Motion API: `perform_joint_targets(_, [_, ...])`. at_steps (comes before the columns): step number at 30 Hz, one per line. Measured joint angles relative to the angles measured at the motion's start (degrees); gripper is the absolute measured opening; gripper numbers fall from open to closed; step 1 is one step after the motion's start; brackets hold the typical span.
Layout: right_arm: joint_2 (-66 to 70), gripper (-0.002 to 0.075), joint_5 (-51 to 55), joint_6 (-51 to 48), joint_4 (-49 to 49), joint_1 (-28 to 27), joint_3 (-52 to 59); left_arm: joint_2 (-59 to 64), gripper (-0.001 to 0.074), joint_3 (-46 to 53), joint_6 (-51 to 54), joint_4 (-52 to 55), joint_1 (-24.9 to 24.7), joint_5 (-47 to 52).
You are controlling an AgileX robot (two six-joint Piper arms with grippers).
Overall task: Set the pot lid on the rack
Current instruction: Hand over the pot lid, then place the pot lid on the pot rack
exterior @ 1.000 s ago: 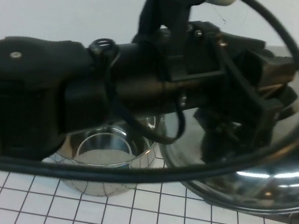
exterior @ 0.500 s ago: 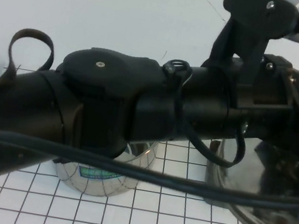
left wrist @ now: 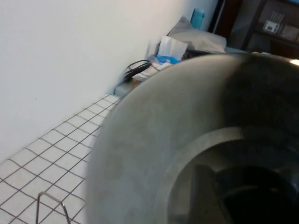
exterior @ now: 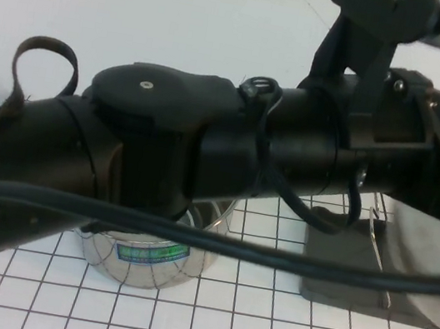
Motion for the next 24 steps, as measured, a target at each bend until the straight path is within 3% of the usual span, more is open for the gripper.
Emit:
perform_joint_targets(3, [0.0,0.009,-3.3,-4.22,-0.7,-0.13,-0.39,0.48,0.042,0.0,0.6,1.19,0.0,0.38])
perform_joint_targets(10, [1.57,0.009,-6.14,-9.86,-1.12,-0.24,-1.42,0.37,0.0447,0.0,1.13,4.03,0.0,0.85])
perform_joint_targets(13, [3.81,0.009,-5.79,-12.06,-1.12,-0.24,-2.35,-0.27,0.0368,0.0,-1.83,11.23,0.0,0.73])
perform_joint_targets(19, [12.06,0.009,-2.05,-19.69,-1.12,-0.24,-5.42,-4.27,0.0074,0.0,-20.47,39.72,0.0,6.75])
perform_joint_targets(24, [22.43,0.009,4.24,-29.45,-1.36,-0.24,-10.83,-7.72,0.0009,0.0,-39.22,63.18,0.0,19.07])
